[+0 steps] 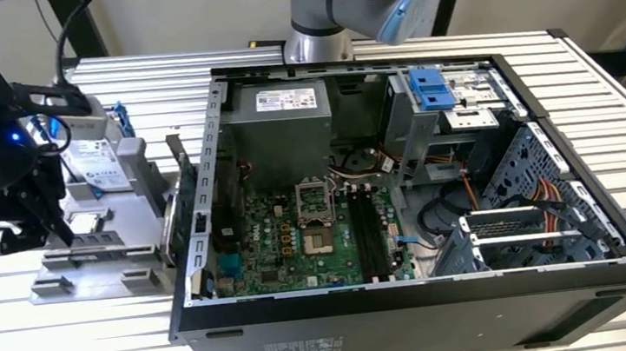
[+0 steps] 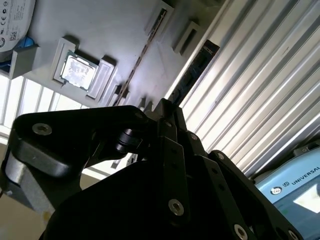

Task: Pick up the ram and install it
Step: 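Pick up the ram and move it above insertion slot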

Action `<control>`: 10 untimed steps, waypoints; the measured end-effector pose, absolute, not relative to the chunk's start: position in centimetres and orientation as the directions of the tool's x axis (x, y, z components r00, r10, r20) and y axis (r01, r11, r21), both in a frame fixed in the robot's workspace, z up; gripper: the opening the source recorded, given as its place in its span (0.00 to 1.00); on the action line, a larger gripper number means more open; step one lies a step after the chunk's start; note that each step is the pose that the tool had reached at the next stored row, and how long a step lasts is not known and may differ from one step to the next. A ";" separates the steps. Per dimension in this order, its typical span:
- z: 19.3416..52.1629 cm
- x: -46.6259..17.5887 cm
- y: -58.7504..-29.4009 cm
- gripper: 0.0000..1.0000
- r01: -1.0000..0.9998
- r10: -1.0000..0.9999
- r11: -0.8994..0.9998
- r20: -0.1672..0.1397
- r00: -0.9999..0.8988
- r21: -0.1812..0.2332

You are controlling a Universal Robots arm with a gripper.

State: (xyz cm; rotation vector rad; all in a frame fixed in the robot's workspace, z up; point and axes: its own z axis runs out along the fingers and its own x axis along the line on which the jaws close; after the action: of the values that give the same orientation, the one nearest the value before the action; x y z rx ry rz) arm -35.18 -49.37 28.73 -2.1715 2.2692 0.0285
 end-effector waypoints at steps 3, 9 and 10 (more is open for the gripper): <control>29.0 -35.2 -49.4 0.00 -0.999 -0.999 0.044 -0.013 -0.044 0.013; 29.5 -35.2 -49.4 0.00 -0.999 -0.999 0.044 -0.013 -0.044 0.013; 29.6 -35.2 -49.4 0.00 -0.999 -0.999 0.044 -0.013 -0.044 0.013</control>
State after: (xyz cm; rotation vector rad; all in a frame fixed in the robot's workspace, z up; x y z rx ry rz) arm -35.18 -49.37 29.56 -2.1716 2.2693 0.0285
